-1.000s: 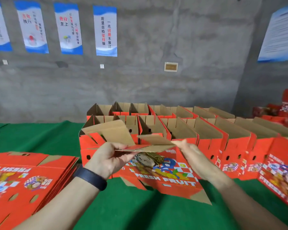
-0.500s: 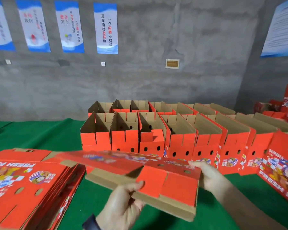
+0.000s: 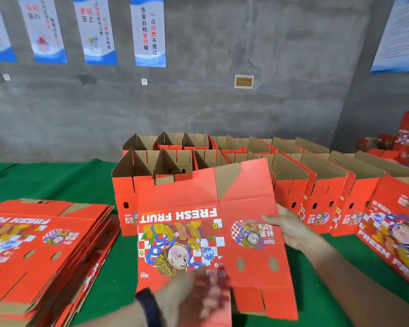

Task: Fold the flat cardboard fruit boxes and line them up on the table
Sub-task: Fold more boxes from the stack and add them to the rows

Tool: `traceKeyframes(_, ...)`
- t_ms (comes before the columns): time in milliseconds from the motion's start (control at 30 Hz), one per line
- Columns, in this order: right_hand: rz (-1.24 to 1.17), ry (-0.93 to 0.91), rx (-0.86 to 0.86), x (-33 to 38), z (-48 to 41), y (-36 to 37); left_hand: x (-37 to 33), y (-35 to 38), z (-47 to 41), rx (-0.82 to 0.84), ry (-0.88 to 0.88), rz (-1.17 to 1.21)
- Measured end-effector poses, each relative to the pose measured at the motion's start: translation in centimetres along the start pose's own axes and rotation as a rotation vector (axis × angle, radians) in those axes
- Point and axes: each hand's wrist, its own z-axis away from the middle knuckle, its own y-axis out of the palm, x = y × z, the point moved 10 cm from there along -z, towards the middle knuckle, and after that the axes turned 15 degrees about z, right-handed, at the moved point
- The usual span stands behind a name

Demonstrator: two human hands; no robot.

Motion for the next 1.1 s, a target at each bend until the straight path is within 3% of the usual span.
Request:
traceKeyframes(33, -0.013, -0.021, -0.004, 0.2, 0.1, -0.2, -0.2, 1.0, 0.4, 0.128, -0.114, -0.122)
traceKeyframes(100, -0.031, -0.067, -0.026, 0.5, 0.4, -1.0, -3.8, 1.8, 0.3, 0.272, -0.038, -0.253)
traceKeyframes(267, -0.143, -0.120, -0.055, 1.4, 1.2, -2.5, -16.2, 0.1, -1.5, 0.006, 0.519, -0.265)
traceKeyframes(333, -0.178, -0.134, -0.077, 1.9, 1.5, -3.3, -19.6, -2.3, -2.6, -0.177, 0.605, -0.305)
traceKeyframes(400, -0.214, -0.150, -0.098, 2.0, 1.3, -4.0, -22.4, -3.4, -2.5, -0.252, 0.665, -0.288)
traceKeyframes(500, -0.277, -0.135, -0.112, 2.1, 0.5, -4.2, -24.4, -1.4, -2.7, 0.012, 0.638, -0.137)
traceKeyframes(567, -0.214, -0.145, -0.148, 3.0, 0.4, -3.7, -25.3, -1.0, -2.7, 0.087, 0.641, -0.151)
traceKeyframes(633, -0.033, -0.192, -0.347, 3.9, 0.6, -4.3, -25.9, -1.3, -2.6, 0.116, 0.661, -0.128)
traceKeyframes(667, 0.087, -0.224, -0.554, 4.6, 1.5, -5.3, -25.9, -1.5, -2.4, 0.125, 0.676, -0.127)
traceKeyframes(733, 0.342, -0.451, -0.930, 7.9, 4.8, -5.5, -25.7, -1.9, -2.2, 0.144, 0.700, -0.107)
traceKeyframes(767, 0.458, -0.617, -0.973, 10.0, 6.0, -3.8, -25.6, -2.0, -1.9, 0.162, 0.718, -0.096)
traceKeyframes(833, 0.666, -0.837, -0.787, 13.0, 6.1, 1.5, -25.4, -1.8, -1.3, 0.199, 0.757, -0.098)
traceKeyframes(867, 0.723, -0.844, -0.671, 13.6, 5.5, 3.7, -25.2, -1.8, -1.1, 0.216, 0.770, -0.112)
traceKeyframes(900, 0.750, -0.800, -0.600, 13.8, 4.7, 5.0, -25.1, -1.7, -0.8, 0.228, 0.778, -0.124)
traceKeyframes(1033, 0.757, -0.482, -0.582, 13.2, 1.9, 4.7, -24.3, -2.8, -0.5, 0.232, 0.781, -0.132)
traceKeyframes(1100, 0.895, -0.364, -0.450, 12.3, 0.7, 5.2, -23.9, -3.6, -0.6, 0.217, 0.782, -0.124)
